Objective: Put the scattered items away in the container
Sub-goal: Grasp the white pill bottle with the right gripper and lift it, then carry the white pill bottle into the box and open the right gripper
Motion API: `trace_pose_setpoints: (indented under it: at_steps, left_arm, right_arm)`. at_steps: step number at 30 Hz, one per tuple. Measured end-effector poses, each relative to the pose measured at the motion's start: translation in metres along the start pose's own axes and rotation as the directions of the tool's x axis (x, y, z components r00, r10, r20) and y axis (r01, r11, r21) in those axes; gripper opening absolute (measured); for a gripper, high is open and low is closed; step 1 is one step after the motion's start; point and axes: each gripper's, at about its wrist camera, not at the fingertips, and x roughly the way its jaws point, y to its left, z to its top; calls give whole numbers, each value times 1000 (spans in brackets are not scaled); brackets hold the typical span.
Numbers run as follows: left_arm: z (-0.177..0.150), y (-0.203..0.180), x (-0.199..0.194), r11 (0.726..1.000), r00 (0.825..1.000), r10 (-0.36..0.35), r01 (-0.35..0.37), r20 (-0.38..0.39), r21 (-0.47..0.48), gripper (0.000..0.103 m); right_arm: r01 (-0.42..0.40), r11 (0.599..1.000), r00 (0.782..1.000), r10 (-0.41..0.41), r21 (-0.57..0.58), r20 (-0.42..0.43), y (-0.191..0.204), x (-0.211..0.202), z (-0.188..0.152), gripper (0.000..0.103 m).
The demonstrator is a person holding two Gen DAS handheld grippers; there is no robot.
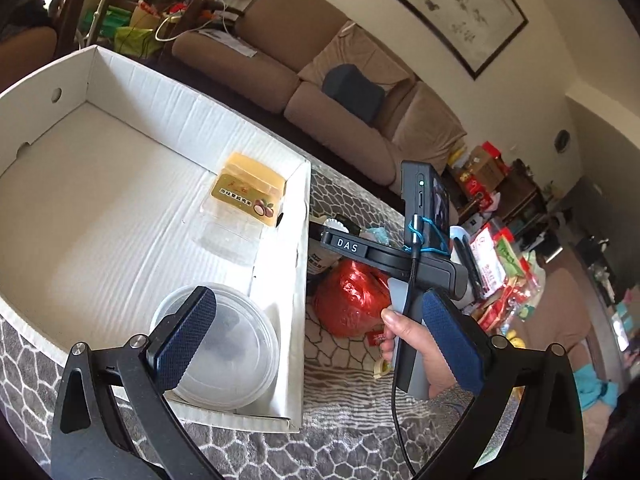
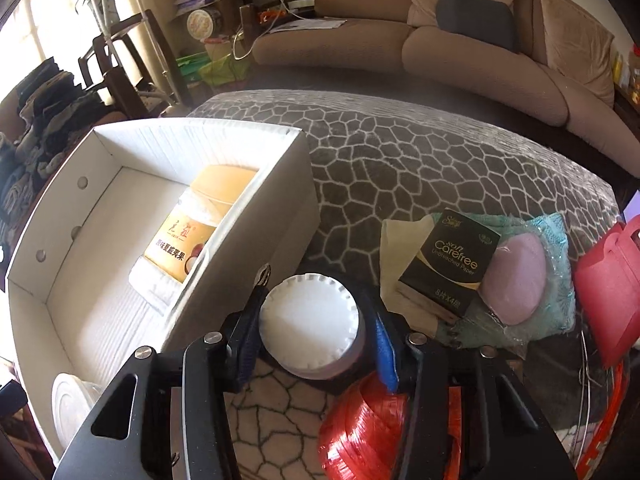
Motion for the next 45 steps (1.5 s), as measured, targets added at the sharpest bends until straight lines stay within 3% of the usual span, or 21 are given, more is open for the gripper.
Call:
trace_pose_setpoints:
  at_steps: [4,9,13,18,22,25,28,32,38,42,45]
  left_arm:
    - [-5,-8,5,1000,1000,-1,2,-25,23,103]
    - [-8,-13,12,997,995,-80,81,-65,12,103]
    - [-5,-6,15,986,983,-162,158,-84,-48,103]
    - [1,16,21,950,955,-273,249,-113,-187,103]
    - [6,41,21,888,919,-385,342,-86,-308,103]
    - [16,54,9,865,909,-417,386,-31,-320,103]
    - [30,74,-4,873,925,-380,362,9,-327,103]
    - [45,112,-15,847,931,-360,351,54,-399,103]
    - [59,148,-15,846,951,-308,289,30,-448,103]
    - [59,159,-14,825,945,-325,306,45,-476,101]
    - [61,163,-17,816,944,-323,312,64,-487,101]
  right_arm:
    - [30,1000,999,-30,-1,30,-5,-21,6,47]
    - [-33,998,993,28,48,115,-13,-78,16,47]
    - [-151,986,976,136,75,170,-5,-128,18,46]
    - [-282,955,951,264,93,162,25,-156,21,44]
    - [-363,925,929,350,110,124,58,-144,22,44]
    - [-395,912,917,385,106,103,84,-131,24,44]
    - [-431,896,902,424,108,83,107,-117,24,44]
    - [-457,881,889,450,120,79,126,-102,26,43]
    - [-457,870,888,458,187,39,141,-61,26,44]
    - [-435,873,898,438,222,35,144,-40,28,44]
    - [-373,909,925,379,187,5,149,-29,30,43]
